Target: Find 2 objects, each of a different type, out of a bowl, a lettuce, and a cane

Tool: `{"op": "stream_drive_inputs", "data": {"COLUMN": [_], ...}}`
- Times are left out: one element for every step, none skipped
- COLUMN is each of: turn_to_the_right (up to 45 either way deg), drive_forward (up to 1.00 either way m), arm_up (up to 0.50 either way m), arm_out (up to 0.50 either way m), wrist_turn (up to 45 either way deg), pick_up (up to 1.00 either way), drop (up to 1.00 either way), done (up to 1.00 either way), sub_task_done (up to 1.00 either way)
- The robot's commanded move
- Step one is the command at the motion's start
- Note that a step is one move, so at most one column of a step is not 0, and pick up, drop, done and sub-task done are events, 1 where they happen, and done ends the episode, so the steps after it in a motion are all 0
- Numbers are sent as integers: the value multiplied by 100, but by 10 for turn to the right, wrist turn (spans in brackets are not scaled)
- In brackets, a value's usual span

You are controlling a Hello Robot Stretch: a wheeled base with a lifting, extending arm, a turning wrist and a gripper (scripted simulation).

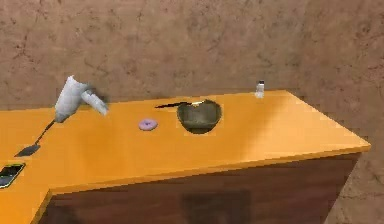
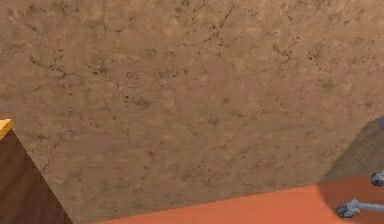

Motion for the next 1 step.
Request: {"op": "stream_drive_inputs", "data": {"turn_to_the_right": [0], "drive_forward": [0], "arm_up": [0], "arm_out": [0], "wrist_turn": [0], "pick_up": [0], "drop": [0], "done": [100], "sub_task_done": [0]}}
